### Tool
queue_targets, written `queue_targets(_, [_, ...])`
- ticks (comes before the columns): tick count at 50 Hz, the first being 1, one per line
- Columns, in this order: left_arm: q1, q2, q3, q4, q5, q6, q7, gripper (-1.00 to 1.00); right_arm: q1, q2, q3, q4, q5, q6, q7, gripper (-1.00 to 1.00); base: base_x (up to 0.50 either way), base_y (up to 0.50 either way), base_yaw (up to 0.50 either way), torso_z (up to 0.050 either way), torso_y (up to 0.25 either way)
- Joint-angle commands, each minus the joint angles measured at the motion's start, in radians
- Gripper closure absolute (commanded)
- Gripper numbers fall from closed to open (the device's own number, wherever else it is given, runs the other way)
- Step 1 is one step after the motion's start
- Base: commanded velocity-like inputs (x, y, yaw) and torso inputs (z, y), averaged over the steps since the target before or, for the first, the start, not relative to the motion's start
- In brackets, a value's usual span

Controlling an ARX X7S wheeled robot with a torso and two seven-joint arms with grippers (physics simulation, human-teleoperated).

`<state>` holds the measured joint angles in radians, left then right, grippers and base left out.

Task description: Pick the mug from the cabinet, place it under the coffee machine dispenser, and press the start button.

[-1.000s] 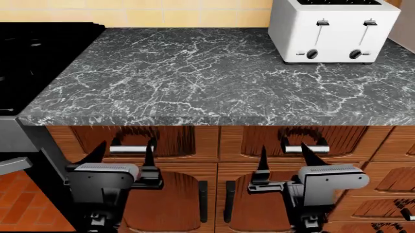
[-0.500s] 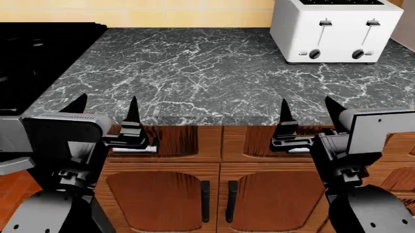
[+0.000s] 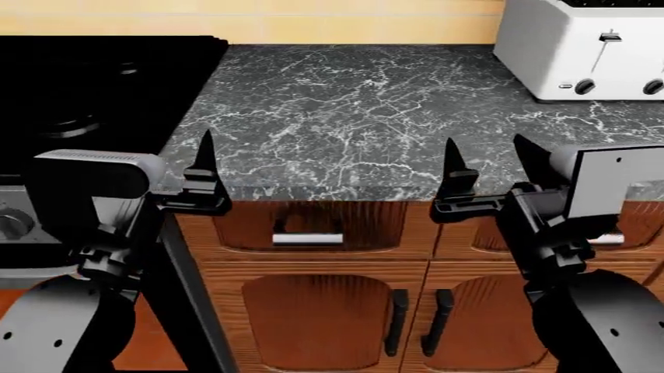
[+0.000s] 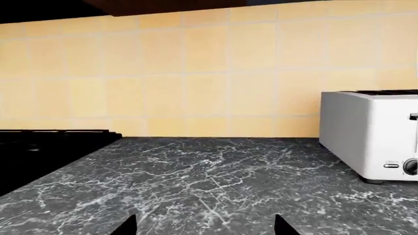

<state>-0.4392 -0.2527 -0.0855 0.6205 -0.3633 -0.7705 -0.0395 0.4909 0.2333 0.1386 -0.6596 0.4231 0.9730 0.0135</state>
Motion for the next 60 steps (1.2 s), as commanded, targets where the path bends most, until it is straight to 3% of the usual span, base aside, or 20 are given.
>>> queue_targets(1, [-0.005,-0.009,0.002,0.005,-0.009,-0.006,-0.001,-1.0,0.015,-0.011,0.03,-0.005,0.037,0.021,0.003,-1.0,0.0,0.5,0.0,0.0,0.0])
queue_targets(60, [0.004,-0.03,-0.005,0.039,-0.05,-0.016,-0.029,-1.0,0.023,-0.005,0.004,0.002,0.054,-0.03,0.037,-1.0,0.01,0.5,0.0,0.0,0.0])
